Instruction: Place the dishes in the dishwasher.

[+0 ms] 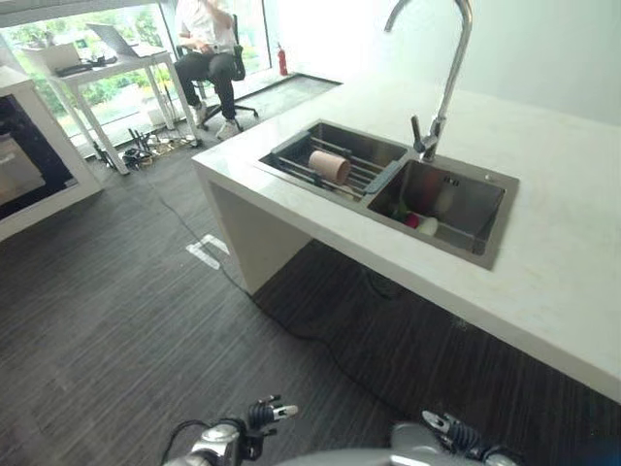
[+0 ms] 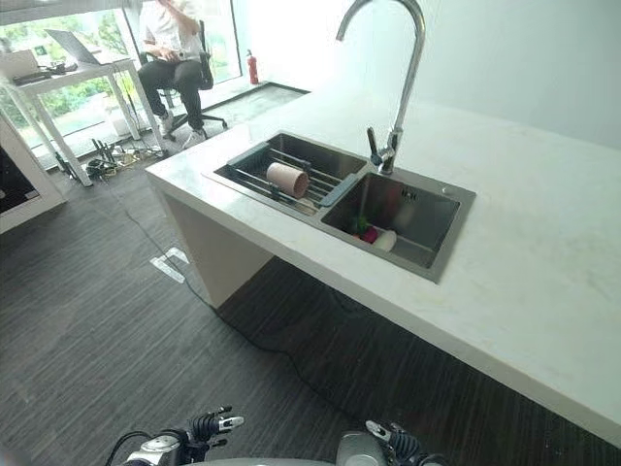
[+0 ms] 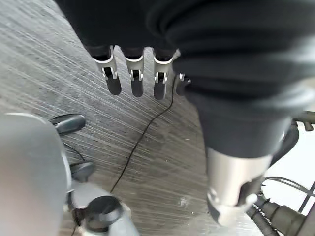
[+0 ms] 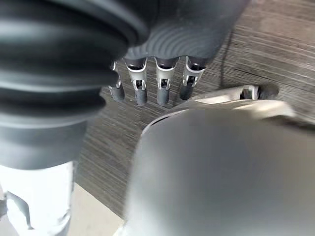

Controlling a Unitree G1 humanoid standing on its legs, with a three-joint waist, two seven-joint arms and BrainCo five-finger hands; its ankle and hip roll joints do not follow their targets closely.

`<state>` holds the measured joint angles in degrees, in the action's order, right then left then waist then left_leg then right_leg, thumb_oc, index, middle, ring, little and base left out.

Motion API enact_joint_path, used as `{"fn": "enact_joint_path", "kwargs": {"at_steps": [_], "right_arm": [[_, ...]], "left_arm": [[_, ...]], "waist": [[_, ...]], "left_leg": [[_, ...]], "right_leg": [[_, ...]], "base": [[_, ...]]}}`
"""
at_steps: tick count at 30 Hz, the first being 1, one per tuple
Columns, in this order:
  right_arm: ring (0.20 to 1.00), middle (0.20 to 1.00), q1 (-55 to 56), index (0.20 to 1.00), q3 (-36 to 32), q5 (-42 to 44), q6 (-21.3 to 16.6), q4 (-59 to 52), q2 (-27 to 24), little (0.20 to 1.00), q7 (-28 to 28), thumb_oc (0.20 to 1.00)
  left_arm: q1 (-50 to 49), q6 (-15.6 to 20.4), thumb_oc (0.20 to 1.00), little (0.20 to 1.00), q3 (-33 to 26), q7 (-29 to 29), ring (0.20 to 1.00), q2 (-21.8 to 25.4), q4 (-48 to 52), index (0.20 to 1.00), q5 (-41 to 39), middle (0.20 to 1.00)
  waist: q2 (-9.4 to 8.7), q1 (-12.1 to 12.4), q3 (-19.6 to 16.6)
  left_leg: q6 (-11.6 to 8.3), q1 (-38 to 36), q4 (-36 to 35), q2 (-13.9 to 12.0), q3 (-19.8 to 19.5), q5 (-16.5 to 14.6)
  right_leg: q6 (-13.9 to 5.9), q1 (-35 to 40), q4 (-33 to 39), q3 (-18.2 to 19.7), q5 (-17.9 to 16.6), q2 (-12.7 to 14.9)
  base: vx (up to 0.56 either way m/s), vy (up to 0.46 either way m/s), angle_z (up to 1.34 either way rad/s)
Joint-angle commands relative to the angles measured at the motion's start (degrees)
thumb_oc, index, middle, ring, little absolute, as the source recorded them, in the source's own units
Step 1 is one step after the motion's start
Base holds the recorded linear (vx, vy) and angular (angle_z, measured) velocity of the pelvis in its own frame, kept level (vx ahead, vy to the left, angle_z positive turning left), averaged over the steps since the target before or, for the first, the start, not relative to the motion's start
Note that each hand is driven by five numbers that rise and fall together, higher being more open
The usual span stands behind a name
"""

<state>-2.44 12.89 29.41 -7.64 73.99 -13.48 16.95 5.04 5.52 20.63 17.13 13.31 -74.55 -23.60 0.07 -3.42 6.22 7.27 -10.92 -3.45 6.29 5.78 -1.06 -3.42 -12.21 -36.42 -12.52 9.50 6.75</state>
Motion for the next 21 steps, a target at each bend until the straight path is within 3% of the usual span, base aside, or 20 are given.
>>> {"fn": "enact_joint_path", "kwargs": {"at_steps": [1, 2, 3, 5, 8, 13, 16, 19, 21], "right_arm": [[1.000, 1.000, -3.1, 1.000, 0.3, 1.3, -0.7, 1.9, -0.7, 1.000, 0.5, 1.000], [1.000, 1.000, -3.1, 1.000, 0.3, 1.4, -1.0, 2.2, -0.7, 1.000, 0.7, 1.000], [1.000, 1.000, -3.1, 1.000, 0.3, 1.2, -1.9, 2.6, -0.3, 1.000, 0.8, 1.000], [1.000, 1.000, -3.1, 1.000, 0.4, 0.9, -1.7, 2.3, -0.1, 1.000, 0.5, 1.000], [1.000, 1.000, -3.0, 1.000, 0.3, 1.4, -1.4, 2.2, -0.4, 1.000, -0.2, 1.000], [1.000, 1.000, -3.1, 1.000, 0.1, 1.7, -1.4, 1.5, -1.6, 1.000, -0.8, 1.000], [1.000, 1.000, -2.9, 1.000, -0.2, 1.4, -1.1, 1.2, -2.2, 1.000, -0.4, 1.000], [1.000, 1.000, -3.0, 1.000, -0.2, 1.6, -0.1, 1.3, -2.8, 1.000, -1.0, 1.000], [1.000, 1.000, -3.4, 1.000, -0.5, 1.2, 0.4, 2.2, -2.8, 1.000, -1.2, 1.000]], "left_arm": [[2.3, -0.1, 1.000, 1.000, -0.8, 0.3, 1.000, -0.7, 0.0, 1.000, 1.5, 1.000], [2.2, 0.0, 1.000, 1.000, -0.9, 0.2, 1.000, -0.8, -0.2, 1.000, 1.7, 1.000], [1.3, 0.7, 1.000, 1.000, -1.1, 0.0, 1.000, -0.8, -0.3, 1.000, 2.1, 1.000], [0.5, 0.8, 1.000, 1.000, -1.4, -0.3, 1.000, -0.7, -0.2, 1.000, 2.3, 1.000], [-0.1, 1.0, 1.000, 1.000, -1.5, 0.5, 1.000, -0.5, -0.1, 1.000, 2.9, 1.000], [0.0, 1.6, 1.000, 1.000, -1.8, 0.6, 1.000, -1.2, 0.2, 1.000, 3.0, 1.000], [0.4, 1.9, 1.000, 1.000, -1.7, 0.2, 1.000, -1.5, 0.3, 1.000, 2.8, 1.000], [1.0, 1.2, 1.000, 1.000, -2.5, -0.1, 1.000, -1.6, 0.3, 1.000, 2.4, 1.000], [1.2, 1.2, 1.000, 1.000, -2.9, -0.1, 1.000, -1.9, 0.3, 1.000, 3.4, 1.000]], "waist": [[0.21, -0.2, 1.0], [0.05, -0.4, 1.1], [-0.15, -0.6, 1.4], [0.17, -0.5, 1.2], [0.17, -0.8, 0.5], [-0.32, -1.4, -0.3], [-0.55, -1.4, -0.2], [-0.77, -1.2, 0.4], [-0.72, -0.7, 0.7]], "left_leg": [[-3.25, 3.4, 1.8, -3.2, 0.2, -2.0], [-3.33, 2.7, 1.4, -2.9, 0.2, -2.4], [-3.30, 0.8, 0.4, -2.3, 0.0, -3.4], [-3.69, 0.0, -0.3, -2.4, 0.5, -3.4], [-3.86, -0.5, 1.0, -2.7, 0.6, -4.1], [-4.64, 0.9, 10.2, -2.4, 0.7, -8.0], [-5.76, 3.4, 17.3, -2.9, 0.0, -6.5], [-7.20, 7.8, 25.2, -4.2, -1.1, -3.1], [-6.70, 9.2, 23.5, -4.4, -1.6, -3.1]], "right_leg": [[-0.35, 9.7, 24.0, 4.1, -8.9, -4.9], [-0.64, 8.6, 26.0, 3.5, -9.9, -4.7], [-2.38, 5.1, 27.2, 1.9, -14.1, -3.5], [-1.77, 5.5, 27.8, -0.1, -13.0, -3.5], [-0.77, 7.7, 30.1, 0.3, -12.6, -4.4], [1.64, 11.1, 31.4, 3.0, -10.7, -5.8], [2.78, 12.0, 31.3, 4.3, -9.8, -6.0], [4.15, 13.6, 31.3, 6.1, -8.6, -6.3], [4.05, 15.0, 31.4, 7.8, -8.0, -6.6]], "base": [[0.22, -0.049, 0.16], [0.26, -0.077, 0.43], [0.25, -0.099, 0.43], [0.23, -0.122, 0.21], [0.24, -0.149, 0.36], [0.16, -0.121, 0.02], [0.03, -0.068, -0.28], [0.04, -0.046, -0.38], [0.13, 0.051, -0.40]]}}
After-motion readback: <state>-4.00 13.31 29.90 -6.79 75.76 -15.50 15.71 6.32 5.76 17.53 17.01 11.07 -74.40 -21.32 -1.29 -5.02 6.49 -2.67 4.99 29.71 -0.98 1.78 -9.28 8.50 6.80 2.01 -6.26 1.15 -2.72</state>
